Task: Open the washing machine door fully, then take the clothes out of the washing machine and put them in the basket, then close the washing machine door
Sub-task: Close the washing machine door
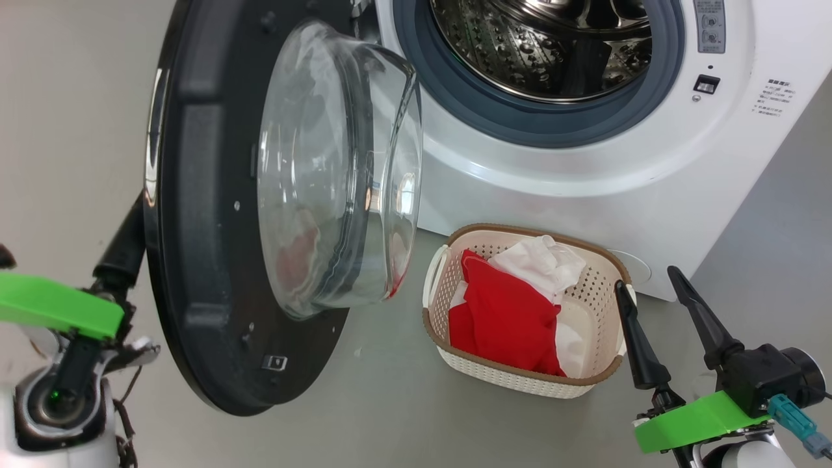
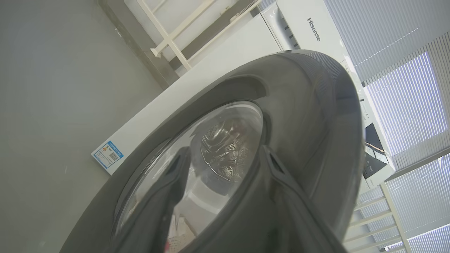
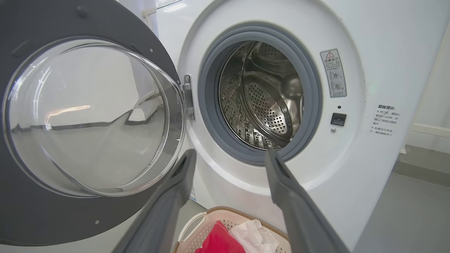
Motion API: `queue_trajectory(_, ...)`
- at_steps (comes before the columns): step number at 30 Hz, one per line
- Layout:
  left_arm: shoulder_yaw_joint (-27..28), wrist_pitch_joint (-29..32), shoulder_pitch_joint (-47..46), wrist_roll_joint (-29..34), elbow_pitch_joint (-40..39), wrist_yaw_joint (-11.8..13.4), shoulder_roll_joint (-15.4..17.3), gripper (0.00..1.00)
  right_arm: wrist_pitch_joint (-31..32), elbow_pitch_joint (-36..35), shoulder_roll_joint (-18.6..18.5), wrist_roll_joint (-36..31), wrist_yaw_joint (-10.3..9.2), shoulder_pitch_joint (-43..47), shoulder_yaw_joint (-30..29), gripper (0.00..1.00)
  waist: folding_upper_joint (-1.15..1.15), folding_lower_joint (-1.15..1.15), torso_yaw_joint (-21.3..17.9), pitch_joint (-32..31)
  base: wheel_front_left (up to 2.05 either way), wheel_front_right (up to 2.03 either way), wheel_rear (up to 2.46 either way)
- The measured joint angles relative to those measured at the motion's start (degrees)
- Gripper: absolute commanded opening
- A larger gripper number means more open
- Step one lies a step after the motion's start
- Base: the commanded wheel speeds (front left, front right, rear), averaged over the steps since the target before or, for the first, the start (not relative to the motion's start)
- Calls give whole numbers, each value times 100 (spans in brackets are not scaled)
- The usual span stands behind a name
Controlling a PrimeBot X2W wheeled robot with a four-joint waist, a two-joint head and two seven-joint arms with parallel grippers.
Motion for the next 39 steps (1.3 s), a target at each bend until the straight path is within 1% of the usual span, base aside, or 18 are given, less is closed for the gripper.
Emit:
queue_trajectory(6, -214, -794, 289, 884, -77, -266, 261, 100, -1, -1, 0, 70, 0, 2, -18, 100, 0, 0, 65, -48, 0, 0, 0)
queue_trajectory(9, -410, -1307, 394, 1459, -183, -347, 431, 100, -1, -1, 0, 71, 0, 4, -22, 100, 0, 0, 100, -76, 0, 0, 0)
queue_trajectory(13, -705, -1942, 597, 2090, -328, -398, 612, 100, -1, -3, 1, 78, 0, 27, -20, 100, 0, 0, 135, -116, 0, 0, 0)
queue_trajectory(17, -855, -2524, 821, 2492, -444, -401, 727, 100, -2, -2, 1, 118, 0, 47, -19, 100, 0, 0, 139, -151, 0, 0, 0)
queue_trajectory(19, -895, -2775, 926, 2654, -502, -442, 788, 100, -2, -3, 1, 130, 0, 48, -21, 100, 0, 0, 135, -164, 0, 0, 0)
queue_trajectory(20, -895, -2775, 926, 2654, -502, -442, 788, 100, -2, -3, 1, 130, 0, 48, -21, 100, 0, 0, 135, -164, 0, 0, 0)
queue_trajectory(24, -921, -3117, 1123, 2842, -578, -442, 822, 100, -2, -7, 2, 130, 0, 52, -38, 100, 0, 0, 134, -174, 0, 0, 0)
queue_trajectory(30, -984, -3523, 1450, 3334, -777, -434, 959, 100, -3, -18, 3, 175, 0, 64, -75, 100, 0, 0, 139, -175, 0, 0, 0)
queue_trajectory(33, -1045, -3605, 1627, 3490, -922, -413, 962, 100, -3, -37, 3, 177, 0, 104, -92, 100, 0, 0, 152, -168, 0, 0, 0)
queue_trajectory(39, -1196, -3727, 1967, 3512, -1122, -386, 957, 100, -4, -48, 4, 178, 0, 147, -125, 100, 0, 0, 185, -147, 0, 0, 0)
